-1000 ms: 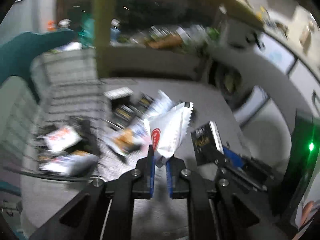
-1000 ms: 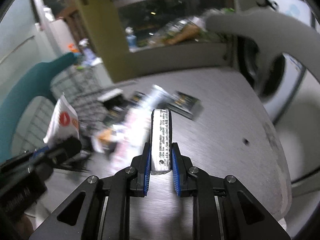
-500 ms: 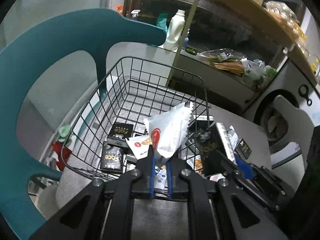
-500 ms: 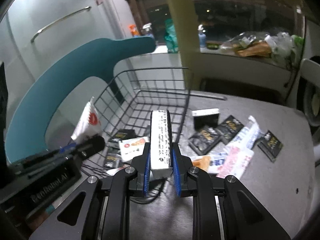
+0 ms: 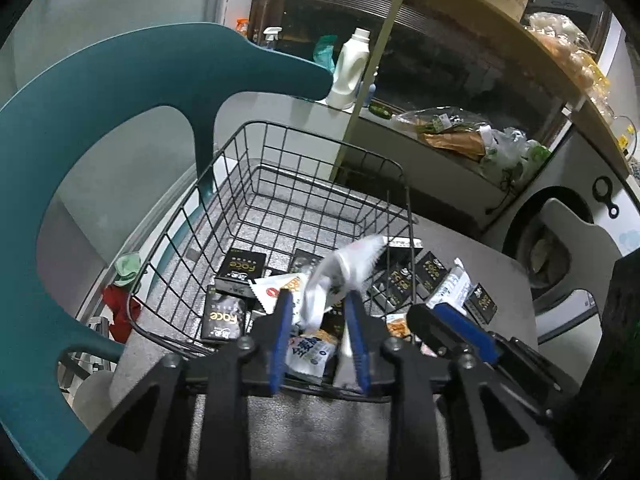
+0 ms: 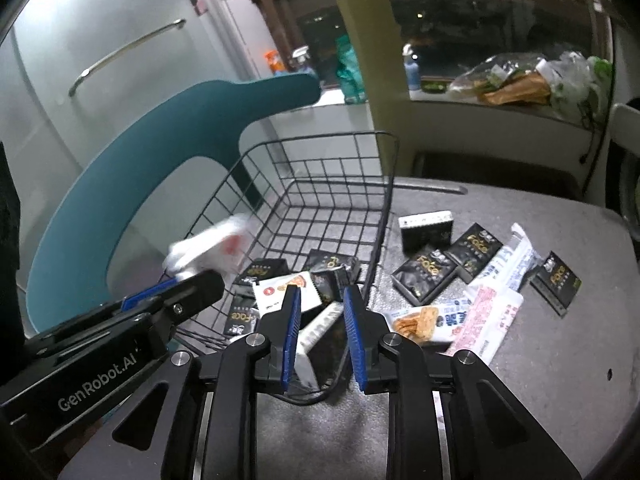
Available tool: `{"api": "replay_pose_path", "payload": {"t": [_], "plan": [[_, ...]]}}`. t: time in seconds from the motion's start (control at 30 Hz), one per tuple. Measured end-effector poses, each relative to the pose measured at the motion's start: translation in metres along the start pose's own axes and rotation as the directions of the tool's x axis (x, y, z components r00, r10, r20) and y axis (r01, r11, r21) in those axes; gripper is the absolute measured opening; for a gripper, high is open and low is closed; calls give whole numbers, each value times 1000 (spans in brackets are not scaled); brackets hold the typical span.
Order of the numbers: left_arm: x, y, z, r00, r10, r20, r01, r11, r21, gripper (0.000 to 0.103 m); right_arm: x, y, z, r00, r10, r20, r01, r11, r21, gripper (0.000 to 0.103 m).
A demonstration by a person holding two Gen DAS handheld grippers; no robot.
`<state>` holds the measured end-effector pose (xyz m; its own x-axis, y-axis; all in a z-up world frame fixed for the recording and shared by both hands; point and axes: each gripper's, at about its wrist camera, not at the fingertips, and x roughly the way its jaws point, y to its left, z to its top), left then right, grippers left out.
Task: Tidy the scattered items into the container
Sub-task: 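Carry the snack stick and biscuit into the basket and release both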
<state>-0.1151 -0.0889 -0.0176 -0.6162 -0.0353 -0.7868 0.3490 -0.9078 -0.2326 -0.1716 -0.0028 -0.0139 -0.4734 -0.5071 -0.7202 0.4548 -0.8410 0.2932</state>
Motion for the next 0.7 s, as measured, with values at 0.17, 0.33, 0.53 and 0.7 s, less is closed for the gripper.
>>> {"api": "replay_pose_path", "payload": {"t": [0.17, 0.33, 0.53, 0.7], "plan": [[-1, -14, -8, 999, -21, -26, 22, 999, 44, 31, -24, -12, -6, 999, -34, 29, 34, 999, 23, 26], [-1, -25, -22, 997, -53, -60, 57, 996, 68, 31, -44, -32, -25, 993, -114, 33, 113, 992, 49, 27], [7, -63, -71, 987, -83, -137, 108, 977, 185, 31, -45, -70, -66, 968, -248, -33, 250, 965, 81, 27], [33, -86, -110, 976, -69, -204, 122, 958, 258, 31, -33, -106, -105, 925, -365, -105, 374, 924, 81, 27]]}}
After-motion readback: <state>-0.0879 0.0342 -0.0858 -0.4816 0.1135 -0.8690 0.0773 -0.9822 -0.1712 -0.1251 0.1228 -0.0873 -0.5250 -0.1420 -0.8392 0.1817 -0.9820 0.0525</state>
